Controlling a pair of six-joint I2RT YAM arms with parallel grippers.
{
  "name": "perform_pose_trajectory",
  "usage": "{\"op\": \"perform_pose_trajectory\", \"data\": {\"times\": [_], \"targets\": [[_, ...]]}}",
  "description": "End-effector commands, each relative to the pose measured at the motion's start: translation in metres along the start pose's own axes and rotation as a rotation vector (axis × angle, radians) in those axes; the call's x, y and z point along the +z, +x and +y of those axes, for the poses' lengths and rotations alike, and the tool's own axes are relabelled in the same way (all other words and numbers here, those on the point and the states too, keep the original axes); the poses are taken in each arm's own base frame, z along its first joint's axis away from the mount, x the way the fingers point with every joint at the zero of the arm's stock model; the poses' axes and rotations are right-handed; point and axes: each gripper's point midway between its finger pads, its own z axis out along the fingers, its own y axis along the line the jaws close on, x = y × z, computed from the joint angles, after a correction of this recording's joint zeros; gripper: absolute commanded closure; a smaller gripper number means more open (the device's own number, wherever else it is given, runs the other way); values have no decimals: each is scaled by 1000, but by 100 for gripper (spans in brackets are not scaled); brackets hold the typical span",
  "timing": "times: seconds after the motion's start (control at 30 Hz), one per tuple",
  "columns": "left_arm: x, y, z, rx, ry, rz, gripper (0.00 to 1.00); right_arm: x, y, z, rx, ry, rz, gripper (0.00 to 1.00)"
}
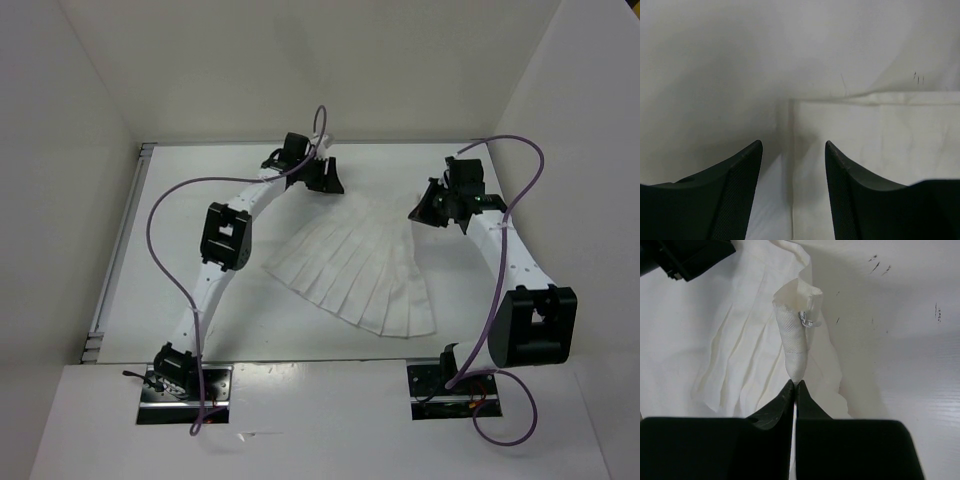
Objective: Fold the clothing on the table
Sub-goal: Flatten the skirt out
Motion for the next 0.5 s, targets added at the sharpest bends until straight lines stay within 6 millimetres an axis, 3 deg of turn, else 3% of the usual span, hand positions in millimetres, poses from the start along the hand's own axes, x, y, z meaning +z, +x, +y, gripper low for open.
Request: {"op": "perform_pose_trajectory", "data": {"times": [0.0,0.03,0.1,0.17,0.37,0.47], "targets": [[16,-7,-18,30,66,15,39,-11,-4,6,-24,-17,-14,99],[18,0,-23,12,66,53,39,-9,-3,4,-22,-13,-6,99],[13,-17,-31,42,76,12,39,-9,-5,1,-24,-8,-10,99],[30,5,-25,-3,88,45,39,-9,-5,1,-24,-8,-10,99],[32,13,-24,10,72,67,44,-11,-6,2,-24,-8,-10,99],[31,21,-20,13,51,99,56,-12,-7,3,-24,-8,-10,99]]}}
